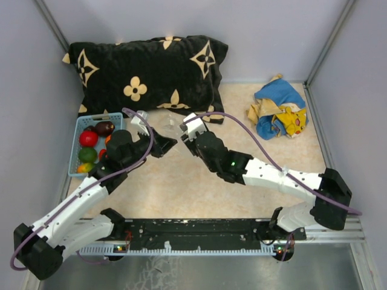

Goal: Place the food in the zip-top bag and seal the zipper
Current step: Open the zipper of the food storage bag.

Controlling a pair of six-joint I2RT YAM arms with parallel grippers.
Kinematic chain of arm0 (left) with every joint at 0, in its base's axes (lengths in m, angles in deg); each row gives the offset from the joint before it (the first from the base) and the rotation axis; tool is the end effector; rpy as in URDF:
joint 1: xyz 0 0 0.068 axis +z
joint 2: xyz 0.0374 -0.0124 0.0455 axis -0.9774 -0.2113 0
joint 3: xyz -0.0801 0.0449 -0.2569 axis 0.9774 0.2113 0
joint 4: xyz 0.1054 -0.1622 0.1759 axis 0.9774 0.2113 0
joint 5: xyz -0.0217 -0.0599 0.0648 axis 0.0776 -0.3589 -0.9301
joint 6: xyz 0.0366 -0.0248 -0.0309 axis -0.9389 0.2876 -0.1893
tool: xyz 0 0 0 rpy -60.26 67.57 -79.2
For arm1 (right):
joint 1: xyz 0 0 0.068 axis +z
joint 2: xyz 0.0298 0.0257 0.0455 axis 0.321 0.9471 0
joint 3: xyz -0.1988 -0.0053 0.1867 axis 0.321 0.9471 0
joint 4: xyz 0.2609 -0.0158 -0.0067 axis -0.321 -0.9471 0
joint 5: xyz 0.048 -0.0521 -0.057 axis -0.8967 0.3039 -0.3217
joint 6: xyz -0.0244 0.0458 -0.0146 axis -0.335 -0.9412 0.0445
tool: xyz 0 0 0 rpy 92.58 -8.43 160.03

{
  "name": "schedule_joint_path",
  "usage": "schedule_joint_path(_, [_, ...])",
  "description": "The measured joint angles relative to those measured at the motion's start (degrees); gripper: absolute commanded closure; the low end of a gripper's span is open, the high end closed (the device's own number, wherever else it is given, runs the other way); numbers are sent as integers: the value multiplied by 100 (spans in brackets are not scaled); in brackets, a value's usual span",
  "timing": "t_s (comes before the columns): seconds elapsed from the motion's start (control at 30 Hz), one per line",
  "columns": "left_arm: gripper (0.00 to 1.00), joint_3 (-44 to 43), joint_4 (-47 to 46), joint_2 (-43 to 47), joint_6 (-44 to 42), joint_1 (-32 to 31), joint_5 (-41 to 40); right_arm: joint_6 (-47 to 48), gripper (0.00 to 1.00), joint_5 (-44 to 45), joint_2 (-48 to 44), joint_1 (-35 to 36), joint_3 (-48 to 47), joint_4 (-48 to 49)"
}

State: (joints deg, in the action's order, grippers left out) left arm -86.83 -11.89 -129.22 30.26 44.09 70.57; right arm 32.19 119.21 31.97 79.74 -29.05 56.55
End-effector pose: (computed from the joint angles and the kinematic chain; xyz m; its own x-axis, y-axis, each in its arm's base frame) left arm 0.1783 -0.1276 0.3141 -0.4789 -0.2921 -0.8279 0.5386 0.6469 -0.5398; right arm 0.1674 0.2632 0.3197 -0.1028 -0.3373 -0.9358 -0.5093 0.8259 -0.2418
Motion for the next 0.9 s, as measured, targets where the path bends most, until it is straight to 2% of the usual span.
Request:
schedule_joint_path(0.13, [100, 0, 190, 216, -2, 0, 2, 98, 82, 164, 2, -9, 203, 61])
schedule_joint_path(0.27, [100, 0, 422, 442, -33, 0, -87, 269, 94, 374, 0, -59, 227, 74])
schedule_joint_path(0.37, [100, 0, 627, 498, -125, 0, -247, 476, 100, 577, -2, -94, 223, 70])
schedule_joint_path(0.53, [99, -136, 1012, 433, -365, 0, -592, 852, 100, 916, -11, -118, 17, -17])
schedule_joint_path(0.7, [73, -374, 1027, 378, -520, 0, -789, 931, 100, 975, -11, -118, -439, -129])
schedule_joint_path(0.83, [58, -258, 831, 363, -431, 0, -802, 726, 100, 1003, 70, -52, -509, -153])
schedule_joint_path(0.9, [43, -42, 619, 369, -295, 0, -802, 503, 100, 1062, 247, 13, -509, -166])
